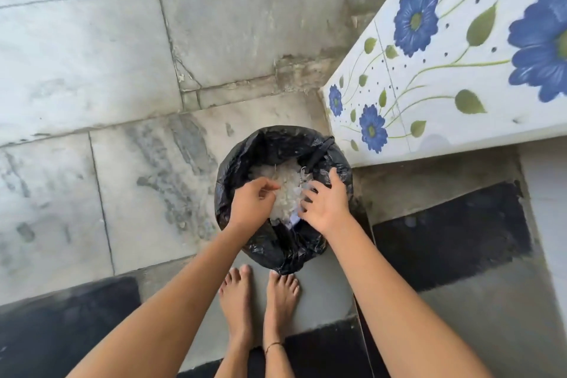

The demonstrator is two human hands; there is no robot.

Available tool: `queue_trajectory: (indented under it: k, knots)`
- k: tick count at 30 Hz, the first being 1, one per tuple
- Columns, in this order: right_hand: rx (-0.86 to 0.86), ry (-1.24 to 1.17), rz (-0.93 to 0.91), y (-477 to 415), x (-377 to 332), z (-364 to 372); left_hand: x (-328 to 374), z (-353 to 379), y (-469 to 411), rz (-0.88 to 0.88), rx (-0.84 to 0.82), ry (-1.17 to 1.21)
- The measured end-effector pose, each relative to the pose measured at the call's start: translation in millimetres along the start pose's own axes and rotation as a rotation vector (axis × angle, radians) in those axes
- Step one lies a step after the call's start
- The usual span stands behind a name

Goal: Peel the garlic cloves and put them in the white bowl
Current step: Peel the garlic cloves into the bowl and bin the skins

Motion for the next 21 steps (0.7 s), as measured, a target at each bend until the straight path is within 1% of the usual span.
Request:
queue_trajectory:
  k: [2,4,5,7,8,9,10,12,13,14,16,17,18,19,20,21]
  knots:
    - [-0.017,-0.013,-0.013,-2.3,0.3,-5.9,4.1,4.3,1.7,0.009,0.033,0.015]
    - [-0.025,-0.05,-0.015,-1.4,1.3,-9.5,21.1,13.2,15.4,0.12,0.026,0.074]
    - [-0.036,-0.089,-0.01,-0.4,1.5,-9.6,32.9,19.9,25.3,0.188,0.001,0.133]
    - [-0.06,-0.165,0.003,3.2,1.2,-7.5,48.2,39.2,40.8,0.327,-0.115,0.237]
    - [-0.063,-0.165,0.003,6.5,-0.5,-7.2,45.5,52.1,40.7,0.376,-0.186,0.222]
    - [-0.069,-0.151,-0.001,10.8,-2.0,-7.3,35.8,63.1,32.1,0.381,-0.226,0.144]
    - [-0.072,-0.144,-0.001,15.2,-1.6,-8.6,20.1,69.1,16.2,0.315,-0.227,0.05]
    - [-0.062,-0.132,-0.006,22.1,0.8,-16.9,-0.6,64.3,-12.3,-0.019,-0.169,-0.07]
    - [-0.051,-0.097,-0.031,24.7,2.0,-23.3,-2.7,59.3,-22.5,-0.116,-0.121,-0.064]
    - [-0.043,-0.035,-0.056,25.8,3.1,-28.1,3.0,54.7,-27.7,-0.1,-0.066,-0.015]
    - [-0.031,0.056,-0.094,24.1,4.7,-31.2,36.1,46.8,-17.7,0.12,0.031,0.119]
    - [-0.024,0.081,-0.113,23.1,4.5,-30.5,51.1,44.3,-6.7,0.245,0.026,0.135]
    - [-0.028,0.089,-0.123,22.2,3.7,-27.3,57.7,48.1,3.1,0.373,-0.02,0.1]
    - [-0.047,0.084,-0.124,21.4,3.6,-23.6,51.8,58.0,10.6,0.434,-0.094,0.042]
    - [-0.062,0.087,-0.115,21.5,4.2,-20.1,36.5,64.2,11.8,0.428,-0.163,-0.04]
    - [-0.074,0.103,-0.101,22.9,5.5,-17.4,19.6,62.2,8.4,0.261,-0.153,-0.013]
Point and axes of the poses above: each hand's wrist, its own y-axis away from the middle knuckle, its own z-axis out of the palm, x = y × z, the point moved 2 cm from there along -y, towards the middle knuckle, and after that the axes turned 10 degrees about -x, right-handed, at the moved point
